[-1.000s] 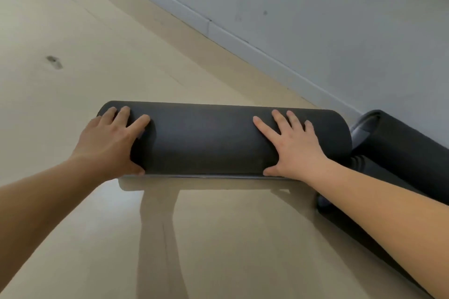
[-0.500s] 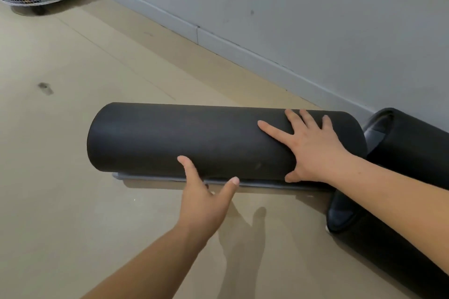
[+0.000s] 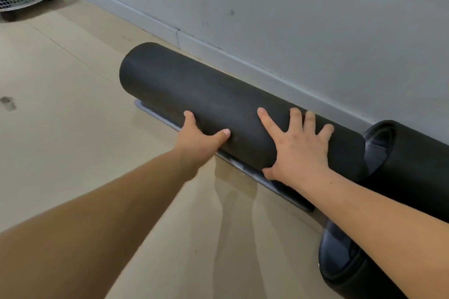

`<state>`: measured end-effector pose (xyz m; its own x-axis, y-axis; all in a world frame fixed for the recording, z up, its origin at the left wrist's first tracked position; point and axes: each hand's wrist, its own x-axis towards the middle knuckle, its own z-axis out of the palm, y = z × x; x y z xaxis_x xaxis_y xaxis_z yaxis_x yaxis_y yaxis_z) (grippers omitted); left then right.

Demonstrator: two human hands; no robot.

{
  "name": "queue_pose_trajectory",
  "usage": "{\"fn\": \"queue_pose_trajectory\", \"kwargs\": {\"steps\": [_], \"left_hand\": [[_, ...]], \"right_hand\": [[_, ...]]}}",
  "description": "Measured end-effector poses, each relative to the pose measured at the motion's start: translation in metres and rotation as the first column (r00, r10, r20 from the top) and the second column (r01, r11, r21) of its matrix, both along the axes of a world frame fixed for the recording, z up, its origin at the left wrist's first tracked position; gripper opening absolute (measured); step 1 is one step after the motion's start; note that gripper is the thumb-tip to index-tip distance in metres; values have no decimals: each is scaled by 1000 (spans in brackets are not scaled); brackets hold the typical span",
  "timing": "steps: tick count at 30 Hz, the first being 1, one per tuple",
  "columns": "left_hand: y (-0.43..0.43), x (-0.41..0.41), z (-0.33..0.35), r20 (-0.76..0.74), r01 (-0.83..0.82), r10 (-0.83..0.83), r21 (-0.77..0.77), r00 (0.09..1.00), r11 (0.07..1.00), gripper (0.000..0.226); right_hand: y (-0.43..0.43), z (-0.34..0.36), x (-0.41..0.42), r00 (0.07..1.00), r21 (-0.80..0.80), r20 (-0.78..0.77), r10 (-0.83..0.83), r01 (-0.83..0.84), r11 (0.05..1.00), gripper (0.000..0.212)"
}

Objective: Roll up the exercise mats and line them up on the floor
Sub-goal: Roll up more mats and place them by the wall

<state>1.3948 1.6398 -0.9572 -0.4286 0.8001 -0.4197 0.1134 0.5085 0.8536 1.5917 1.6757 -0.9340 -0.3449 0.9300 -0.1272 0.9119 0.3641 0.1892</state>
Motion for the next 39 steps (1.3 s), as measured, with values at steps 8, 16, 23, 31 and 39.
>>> {"fn": "queue_pose_trajectory", "kwargs": {"steps": [8, 16, 23, 31, 39], "left_hand": [[1, 83, -19, 119, -180, 175, 39, 977, 983, 116], [53, 94, -13, 283, 102, -92, -22, 955, 995, 124], [63, 83, -3, 51, 223, -218, -174, 975, 959, 114], [0, 63, 25, -84, 315, -343, -237, 936, 919, 92], [-104, -29, 42, -203, 336, -400, -289, 893, 896, 91]], "right_hand": [[18, 7, 34, 990, -75, 9, 141, -140, 987, 142], [69, 12, 80, 994, -62, 44, 100, -97, 993, 142], [64, -7, 79, 999, -10, 28, 42, -42, 999, 138], [53, -9, 64, 994, -10, 73, -77, 78, 997, 137], [-22, 18, 5, 994, 45, -25, 111, -110, 993, 114]]}}
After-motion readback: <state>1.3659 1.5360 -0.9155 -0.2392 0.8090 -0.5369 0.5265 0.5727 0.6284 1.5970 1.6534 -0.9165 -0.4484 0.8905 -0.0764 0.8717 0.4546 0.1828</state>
